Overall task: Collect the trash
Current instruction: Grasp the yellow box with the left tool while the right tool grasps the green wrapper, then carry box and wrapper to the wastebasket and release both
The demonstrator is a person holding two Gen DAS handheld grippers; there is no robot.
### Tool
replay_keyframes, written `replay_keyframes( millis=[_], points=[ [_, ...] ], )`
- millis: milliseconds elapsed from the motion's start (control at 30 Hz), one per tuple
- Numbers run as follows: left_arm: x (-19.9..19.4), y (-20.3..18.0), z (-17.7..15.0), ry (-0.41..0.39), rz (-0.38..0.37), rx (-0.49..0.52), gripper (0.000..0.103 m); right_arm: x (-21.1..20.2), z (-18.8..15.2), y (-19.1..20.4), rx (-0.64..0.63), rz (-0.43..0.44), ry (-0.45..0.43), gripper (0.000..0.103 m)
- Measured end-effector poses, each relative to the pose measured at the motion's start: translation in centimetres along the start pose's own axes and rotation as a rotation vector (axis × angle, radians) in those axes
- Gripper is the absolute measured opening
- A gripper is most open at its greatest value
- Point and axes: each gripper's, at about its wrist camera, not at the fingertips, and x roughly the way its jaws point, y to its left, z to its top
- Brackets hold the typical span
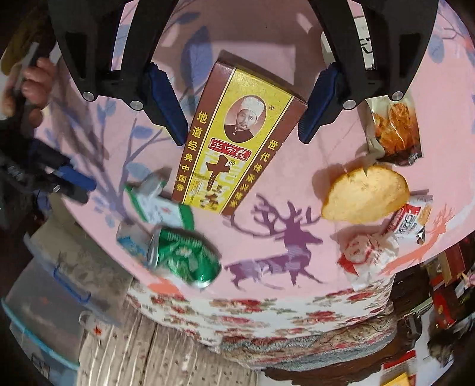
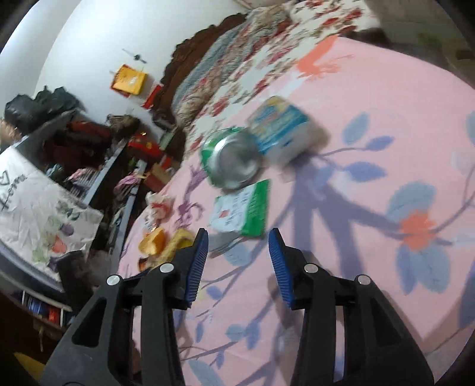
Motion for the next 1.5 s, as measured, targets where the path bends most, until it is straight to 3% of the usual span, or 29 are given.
replay_keyframes(
  millis=[233, 500, 700, 733, 767, 833, 1000, 1233, 1500],
  points=[
    [0.6, -1.8, 2.6, -0.042, -0.018, 0.031, 0.071, 2.4, 0.4, -0.7, 0.085, 0.000, 0.084, 0.046],
    [5.0, -3.4, 3.2, 0.089, -0.024, 0.067, 0.069, 4.3, 0.8, -0.6, 0.143, 0.011, 0.117, 0.042],
    [5.1, -3.5, 2.8, 0.083, -0.013, 0.093, 0.068, 6.5, 1.5, 0.7, 0.120, 0.046, 0.115, 0.041],
    [5.1, -3.5, 2.8, 0.082, -0.012, 0.095, 0.067, 6.8, 1.6, 0.9, 0.115, 0.047, 0.115, 0.038],
    [5.1, -3.5, 2.8, 0.082, -0.011, 0.096, 0.067, 7.1, 1.5, 0.9, 0.118, 0.044, 0.116, 0.022],
    [5.1, -3.5, 2.8, 0.081, -0.013, 0.093, 0.067, 7.4, 1.1, 0.7, 0.138, 0.058, 0.121, 0.016],
    [4.1, -3.2, 1.9, 0.087, -0.053, 0.072, 0.066, 5.3, -0.5, 0.1, 0.123, 0.054, 0.093, 0.012],
    [1.5, -6.2, -1.0, 0.074, -0.122, 0.173, 0.066, 0.4, -3.7, -2.8, 0.162, 0.073, 0.065, 0.012],
    [2.5, -12.5, 0.2, 0.097, -0.229, 0.244, 0.065, -7.0, -3.3, -7.4, 0.243, 0.051, -0.115, 0.012]
  ],
)
